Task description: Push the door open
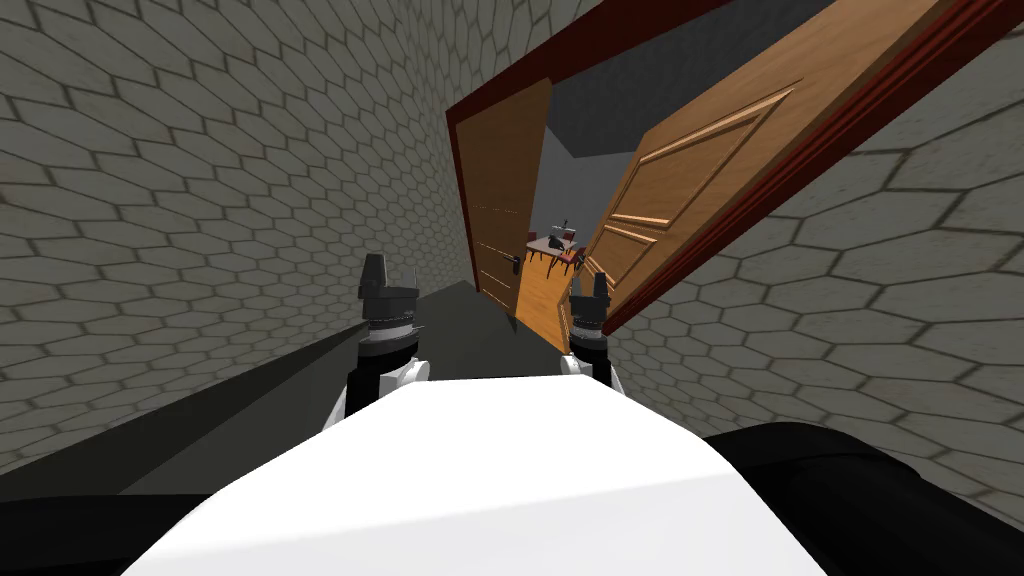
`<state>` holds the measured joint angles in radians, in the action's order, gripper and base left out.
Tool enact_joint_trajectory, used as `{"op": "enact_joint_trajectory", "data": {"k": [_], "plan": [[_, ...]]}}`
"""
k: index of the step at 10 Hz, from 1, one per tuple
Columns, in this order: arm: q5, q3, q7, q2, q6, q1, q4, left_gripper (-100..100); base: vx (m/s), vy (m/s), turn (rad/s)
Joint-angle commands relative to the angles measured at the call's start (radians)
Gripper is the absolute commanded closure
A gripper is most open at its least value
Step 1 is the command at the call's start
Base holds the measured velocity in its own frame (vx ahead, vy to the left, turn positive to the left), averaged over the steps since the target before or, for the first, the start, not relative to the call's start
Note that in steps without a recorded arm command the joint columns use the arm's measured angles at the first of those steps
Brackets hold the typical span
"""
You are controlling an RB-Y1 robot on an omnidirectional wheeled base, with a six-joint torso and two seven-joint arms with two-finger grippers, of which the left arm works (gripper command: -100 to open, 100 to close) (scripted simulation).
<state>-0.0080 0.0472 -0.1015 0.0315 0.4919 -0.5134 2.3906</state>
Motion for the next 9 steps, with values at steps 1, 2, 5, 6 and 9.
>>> {"op": "enact_joint_trajectory", "data": {"k": [1, 2, 5, 6, 9], "plan": [[-0.002, 0.001, 0.006, 0.006, -0.002, 0.022, -0.038, -100, 0.134, -0.023, -0.049], [-0.003, 0.001, 0.008, 0.009, -0.002, 0.03, -0.052, -100, 0.069, 0.032, -0.089], [-0.006, 0.003, 0.018, 0.017, -0.005, 0.067, -0.116, -100, 0.062, 0.05, -0.07], [-0.008, 0.003, 0.021, 0.02, -0.006, 0.079, -0.136, -100, 0.059, 0.042, -0.054], [-0.011, 0.005, 0.031, 0.027, -0.009, 0.117, -0.203, -100, 0.077, 0.024, -0.066]]}}
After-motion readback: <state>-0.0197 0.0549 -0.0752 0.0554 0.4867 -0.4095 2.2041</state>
